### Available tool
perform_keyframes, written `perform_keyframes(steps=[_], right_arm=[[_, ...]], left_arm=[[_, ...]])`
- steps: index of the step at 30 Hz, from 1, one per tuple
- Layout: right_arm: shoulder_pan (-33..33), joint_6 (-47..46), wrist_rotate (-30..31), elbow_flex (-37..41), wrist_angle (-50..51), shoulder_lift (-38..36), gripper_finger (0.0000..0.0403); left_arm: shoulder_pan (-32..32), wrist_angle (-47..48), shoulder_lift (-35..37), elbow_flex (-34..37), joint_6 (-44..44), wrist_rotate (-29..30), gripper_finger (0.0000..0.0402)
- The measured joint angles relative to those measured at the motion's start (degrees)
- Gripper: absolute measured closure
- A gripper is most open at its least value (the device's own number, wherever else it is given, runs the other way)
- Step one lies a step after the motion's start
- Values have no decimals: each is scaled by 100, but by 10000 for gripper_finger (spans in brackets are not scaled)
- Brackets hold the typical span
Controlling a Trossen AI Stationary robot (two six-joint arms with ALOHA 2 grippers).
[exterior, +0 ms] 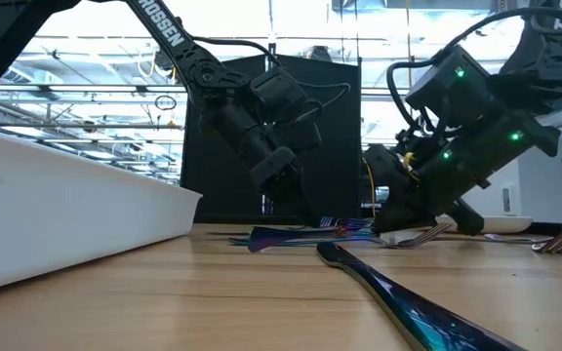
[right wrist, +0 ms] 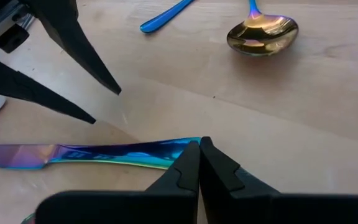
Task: Sort silverware
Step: Put the top right iridescent knife into the cutlery tray
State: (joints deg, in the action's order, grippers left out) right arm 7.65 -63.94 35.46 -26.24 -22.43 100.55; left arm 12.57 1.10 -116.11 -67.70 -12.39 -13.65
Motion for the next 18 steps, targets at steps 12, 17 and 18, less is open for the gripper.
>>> perform_keyframes(steps=[12,17,18], right_arm=[[30,-372,-55,6,56,0,403],[30,-501,-63,2,135,0,403],[30,-505,-65,2,135,0,403]], left_arm=[[-119,43,353,1,453,155,274],[-376,215,457,2,611,544,274],[-447,267,455,2,609,602,274]])
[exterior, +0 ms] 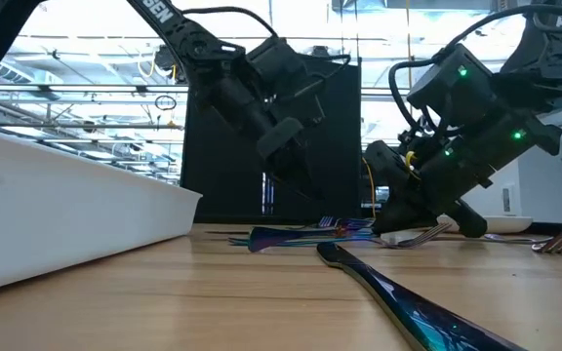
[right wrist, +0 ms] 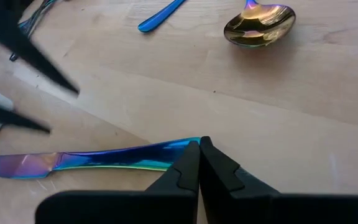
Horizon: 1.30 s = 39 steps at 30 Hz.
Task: Sort silverware
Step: Put the top right iridescent knife into the cutlery tray
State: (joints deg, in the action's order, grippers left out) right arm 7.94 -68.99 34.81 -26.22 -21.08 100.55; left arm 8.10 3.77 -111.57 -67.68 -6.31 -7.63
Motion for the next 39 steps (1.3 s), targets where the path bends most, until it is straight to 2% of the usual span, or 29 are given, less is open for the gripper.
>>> perform_keyframes(steps=[6,10,17,30,39], right_arm=[[2,-30,-44,0,9,-4,403],[26,-58,-40,-2,27,-4,403],[26,-57,-40,-2,28,-4,403],[28,-44,-38,-2,30,-4,403],[31,-25,-38,-2,27,-4,403]], left_arm=[[-298,-44,-3,68,77,943,274],[-385,-80,-18,68,604,978,274],[-493,-42,-76,72,950,1054,274],[-762,-10,-355,72,1046,1521,274],[-743,14,-387,70,1051,1557,274]])
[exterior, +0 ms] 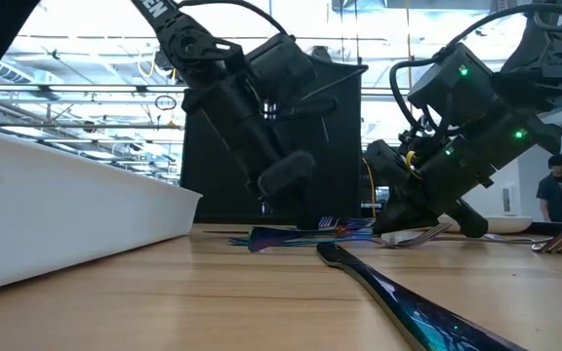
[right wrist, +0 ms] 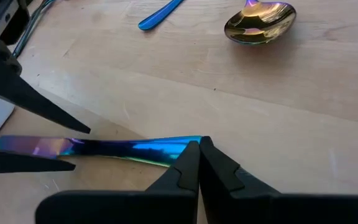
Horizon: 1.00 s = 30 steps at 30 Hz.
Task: Sort silverware
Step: Put the top right iridescent knife into the cutlery tray
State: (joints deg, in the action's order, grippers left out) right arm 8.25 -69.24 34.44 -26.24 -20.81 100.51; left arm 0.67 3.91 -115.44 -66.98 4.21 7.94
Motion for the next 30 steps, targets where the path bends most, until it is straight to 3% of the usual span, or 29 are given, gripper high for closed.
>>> perform_keyframes(steps=[16,30], right_arm=[[0,9,0,0,-5,0,403],[0,27,2,0,-12,0,403]], left_arm=[[70,-67,-374,-29,1,-202,277],[66,-36,-380,-17,-39,-192,350]])
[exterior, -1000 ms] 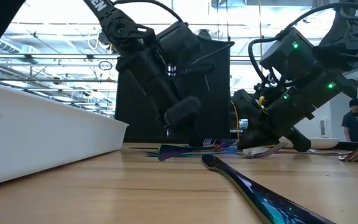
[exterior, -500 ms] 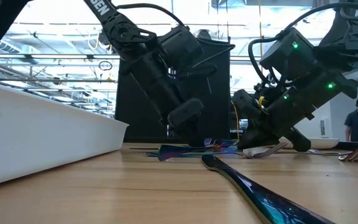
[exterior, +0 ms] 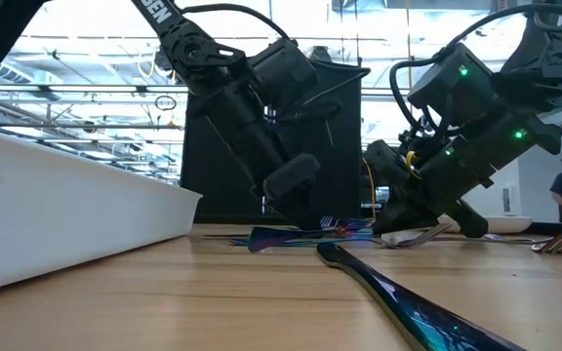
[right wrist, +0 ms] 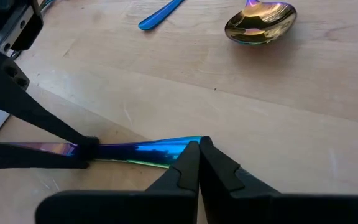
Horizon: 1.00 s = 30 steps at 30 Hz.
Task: Sort silverware
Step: Put the top right iridescent knife into the cutlery tray
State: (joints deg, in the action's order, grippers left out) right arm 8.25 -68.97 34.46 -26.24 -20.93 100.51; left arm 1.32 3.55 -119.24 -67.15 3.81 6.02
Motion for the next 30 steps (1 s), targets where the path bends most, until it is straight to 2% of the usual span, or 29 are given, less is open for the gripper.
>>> perform_keyframes(steps=[9,18,30], right_arm=[[40,179,0,11,36,-107,403],[393,770,486,46,473,-1130,403],[545,667,756,44,571,-1191,403]], left_arm=[[-2,-4,13,7,-127,99,352],[8,80,293,34,-394,173,353],[16,99,389,40,-479,237,353]])
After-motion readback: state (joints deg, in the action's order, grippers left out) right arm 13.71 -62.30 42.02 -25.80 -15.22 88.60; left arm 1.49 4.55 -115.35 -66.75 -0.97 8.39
